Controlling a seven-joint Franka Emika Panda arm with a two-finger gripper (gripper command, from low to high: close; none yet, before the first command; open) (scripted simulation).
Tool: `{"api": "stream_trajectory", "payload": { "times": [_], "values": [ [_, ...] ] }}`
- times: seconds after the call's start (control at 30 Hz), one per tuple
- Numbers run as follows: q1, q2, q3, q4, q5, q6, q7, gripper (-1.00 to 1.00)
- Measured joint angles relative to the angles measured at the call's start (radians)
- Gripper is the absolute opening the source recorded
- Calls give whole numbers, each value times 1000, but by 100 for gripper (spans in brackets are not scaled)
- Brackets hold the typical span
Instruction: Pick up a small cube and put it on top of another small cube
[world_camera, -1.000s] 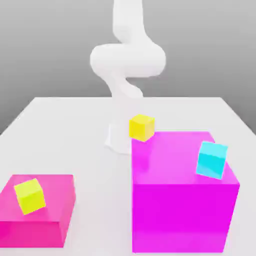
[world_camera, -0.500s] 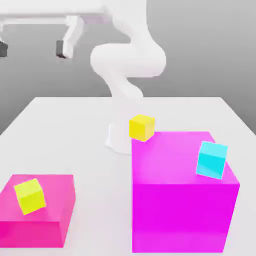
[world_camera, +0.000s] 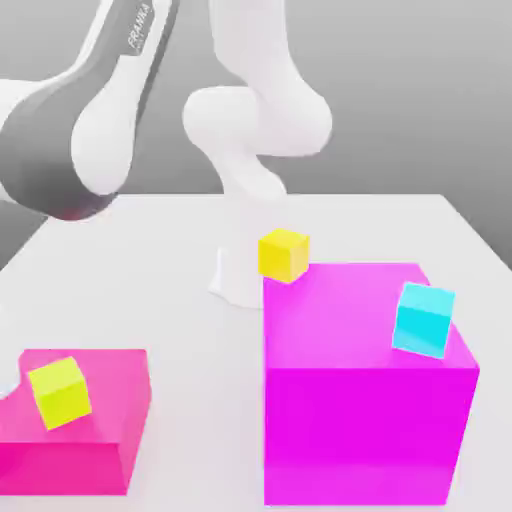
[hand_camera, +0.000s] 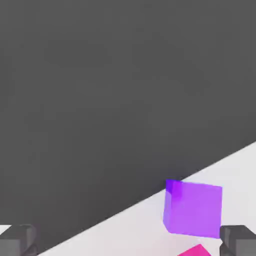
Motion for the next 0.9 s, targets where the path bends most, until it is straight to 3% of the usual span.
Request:
{"api": "stream_trajectory", "payload": {
  "times": [0.23,0.27,0.5,0.63,0.9],
  "values": [
    [-79,256,23,64,62,96,-40,0],
    [-84,281,29,70,68,114,-44,-100],
    [-84,282,28,71,73,113,-48,-100],
    [-56,160,7,40,44,23,-25,-100],
    [146,-136,118,-72,-12,-145,78,-100]
  ]
}}
